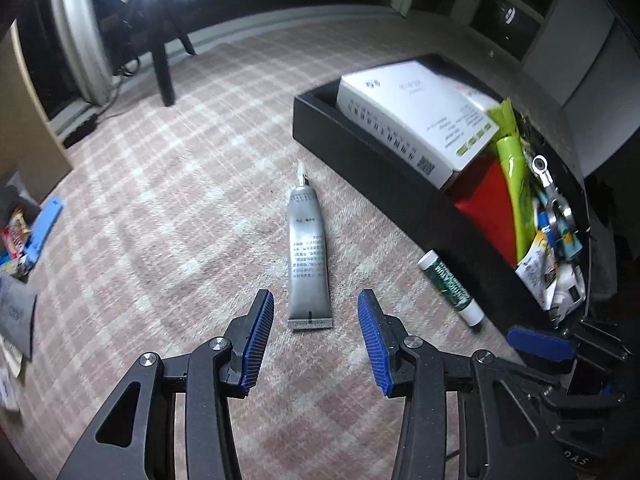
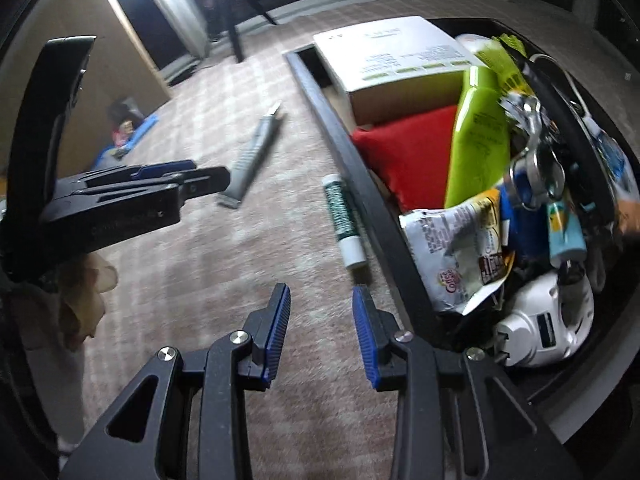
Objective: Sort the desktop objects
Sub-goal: 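Grasp the grey tube with the left gripper while the right gripper grasps the green lip balm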
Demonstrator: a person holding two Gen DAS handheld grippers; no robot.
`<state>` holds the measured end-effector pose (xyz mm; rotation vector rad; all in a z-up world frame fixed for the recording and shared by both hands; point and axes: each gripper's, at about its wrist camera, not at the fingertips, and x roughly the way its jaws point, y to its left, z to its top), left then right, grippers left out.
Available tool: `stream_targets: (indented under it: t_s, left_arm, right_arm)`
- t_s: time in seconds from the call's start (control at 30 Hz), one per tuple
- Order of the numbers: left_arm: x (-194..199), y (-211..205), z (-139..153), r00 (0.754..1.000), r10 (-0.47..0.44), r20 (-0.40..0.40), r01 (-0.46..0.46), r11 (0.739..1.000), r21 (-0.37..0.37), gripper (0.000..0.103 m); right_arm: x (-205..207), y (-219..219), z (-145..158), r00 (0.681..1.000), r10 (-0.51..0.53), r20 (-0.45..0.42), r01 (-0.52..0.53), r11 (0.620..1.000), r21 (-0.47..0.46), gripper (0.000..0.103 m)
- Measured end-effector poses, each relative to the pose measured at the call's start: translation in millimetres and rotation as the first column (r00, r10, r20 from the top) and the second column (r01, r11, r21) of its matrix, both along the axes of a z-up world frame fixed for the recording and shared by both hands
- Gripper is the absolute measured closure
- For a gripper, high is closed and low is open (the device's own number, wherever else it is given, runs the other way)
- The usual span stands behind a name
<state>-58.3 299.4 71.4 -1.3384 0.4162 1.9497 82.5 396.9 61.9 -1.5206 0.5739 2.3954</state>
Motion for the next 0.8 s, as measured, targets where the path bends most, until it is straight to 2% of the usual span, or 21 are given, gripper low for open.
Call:
stream_targets:
  t_s: [0.17, 0.37, 0.67, 0.8]
  left_arm:
    - [-9, 13, -14, 0.998, -0.054, 0.016, 0.054, 0.998, -0.013, 0.061]
    - [-20, 27, -24, 0.997, -0.075, 0.003, 0.075, 0.997, -0.032, 0.061]
    - [-28, 36, -25, 0.994, -0.088, -0.071, 0.083, 0.994, -0.068, 0.064]
    - [-23, 29, -26, 0.991, -0.094, -0.095, 0.088, 0.994, -0.063, 0.068]
  right_arm:
    - [-7, 2, -10, 0.997, -0.072, 0.016, 0.071, 0.997, 0.040, 0.071]
    - [-25, -2, -9, 0.997, -0.083, 0.002, 0.083, 0.993, 0.090, 0.071]
    - [-45, -3, -9, 1.000, 0.026, -0.005, -0.025, 0.998, 0.056, 0.071]
    - [-47, -13, -13, 0.996, 0.080, 0.031, -0.084, 0.989, 0.122, 0.073]
